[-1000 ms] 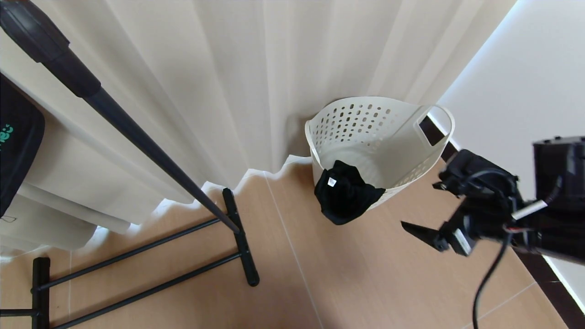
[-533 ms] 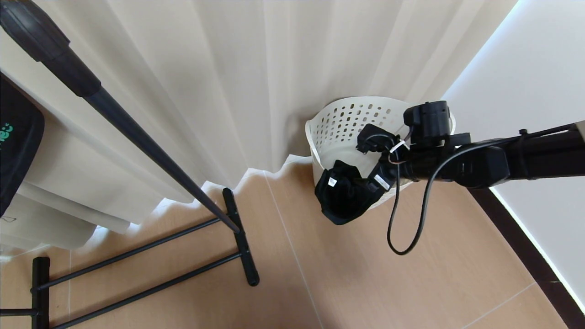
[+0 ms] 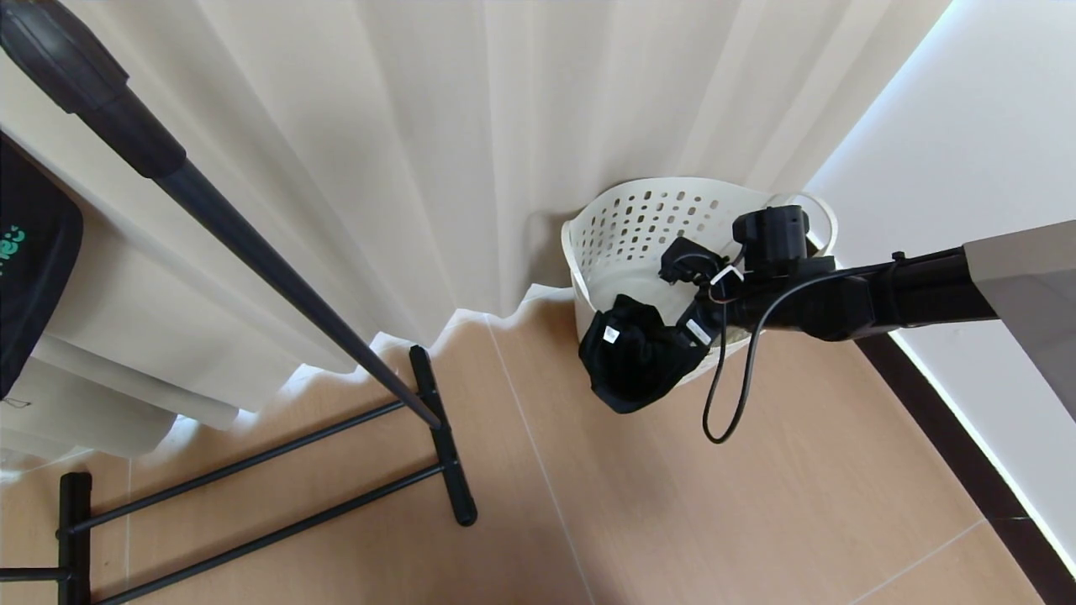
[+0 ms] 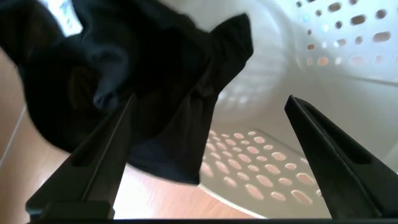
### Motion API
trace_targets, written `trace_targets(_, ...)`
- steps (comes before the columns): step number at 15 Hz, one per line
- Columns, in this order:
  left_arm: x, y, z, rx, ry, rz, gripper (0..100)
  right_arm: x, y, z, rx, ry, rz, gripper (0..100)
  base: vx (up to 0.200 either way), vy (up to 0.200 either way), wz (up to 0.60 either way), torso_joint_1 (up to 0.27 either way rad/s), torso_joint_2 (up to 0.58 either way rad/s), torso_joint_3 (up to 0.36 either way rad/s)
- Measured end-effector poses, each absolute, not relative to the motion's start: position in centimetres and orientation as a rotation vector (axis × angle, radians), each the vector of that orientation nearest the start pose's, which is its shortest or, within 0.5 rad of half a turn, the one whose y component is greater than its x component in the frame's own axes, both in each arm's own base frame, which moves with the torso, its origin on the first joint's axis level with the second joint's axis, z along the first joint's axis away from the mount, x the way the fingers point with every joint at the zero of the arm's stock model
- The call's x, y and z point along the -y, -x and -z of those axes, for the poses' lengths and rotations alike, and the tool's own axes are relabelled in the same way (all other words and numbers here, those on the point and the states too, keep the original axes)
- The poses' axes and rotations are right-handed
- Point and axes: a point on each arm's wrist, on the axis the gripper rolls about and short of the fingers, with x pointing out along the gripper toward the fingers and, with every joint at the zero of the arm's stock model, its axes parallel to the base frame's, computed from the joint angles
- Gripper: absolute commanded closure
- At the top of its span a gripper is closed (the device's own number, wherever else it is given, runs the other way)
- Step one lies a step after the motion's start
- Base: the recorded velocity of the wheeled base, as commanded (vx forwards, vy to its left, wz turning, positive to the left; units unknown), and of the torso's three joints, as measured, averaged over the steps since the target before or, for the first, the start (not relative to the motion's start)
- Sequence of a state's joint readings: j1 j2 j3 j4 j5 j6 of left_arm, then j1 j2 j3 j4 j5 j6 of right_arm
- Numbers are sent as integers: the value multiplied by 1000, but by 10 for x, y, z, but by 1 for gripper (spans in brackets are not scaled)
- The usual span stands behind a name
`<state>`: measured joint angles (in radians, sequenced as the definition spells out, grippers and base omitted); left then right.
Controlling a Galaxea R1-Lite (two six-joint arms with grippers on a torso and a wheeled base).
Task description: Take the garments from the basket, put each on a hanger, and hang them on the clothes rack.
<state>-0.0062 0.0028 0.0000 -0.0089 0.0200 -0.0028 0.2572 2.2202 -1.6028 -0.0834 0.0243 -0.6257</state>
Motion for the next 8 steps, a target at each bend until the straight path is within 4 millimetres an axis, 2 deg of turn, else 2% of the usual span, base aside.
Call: trace_targets(8,-1,23,-77,7,3,-13,0,-120,-467,-141,-399,633,-401,0,0,0,0,0,0,0)
